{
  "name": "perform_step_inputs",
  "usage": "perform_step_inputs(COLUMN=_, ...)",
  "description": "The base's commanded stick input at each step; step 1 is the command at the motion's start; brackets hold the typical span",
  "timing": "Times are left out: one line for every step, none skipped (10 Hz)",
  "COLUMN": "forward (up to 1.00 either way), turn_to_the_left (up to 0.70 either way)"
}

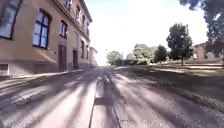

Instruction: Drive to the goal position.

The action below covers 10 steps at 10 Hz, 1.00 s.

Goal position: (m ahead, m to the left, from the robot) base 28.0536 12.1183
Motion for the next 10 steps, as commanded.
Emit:
perform_step_inputs(forward=0.70, turn_to_the_left=0.00)
perform_step_inputs(forward=0.70, turn_to_the_left=-0.08)
perform_step_inputs(forward=0.70, turn_to_the_left=-0.13)
perform_step_inputs(forward=0.70, turn_to_the_left=-0.14)
perform_step_inputs(forward=0.70, turn_to_the_left=0.00)
perform_step_inputs(forward=0.70, turn_to_the_left=0.00)
perform_step_inputs(forward=0.70, turn_to_the_left=0.00)
perform_step_inputs(forward=0.70, turn_to_the_left=0.00)
perform_step_inputs(forward=0.70, turn_to_the_left=0.00)
perform_step_inputs(forward=0.70, turn_to_the_left=0.00)
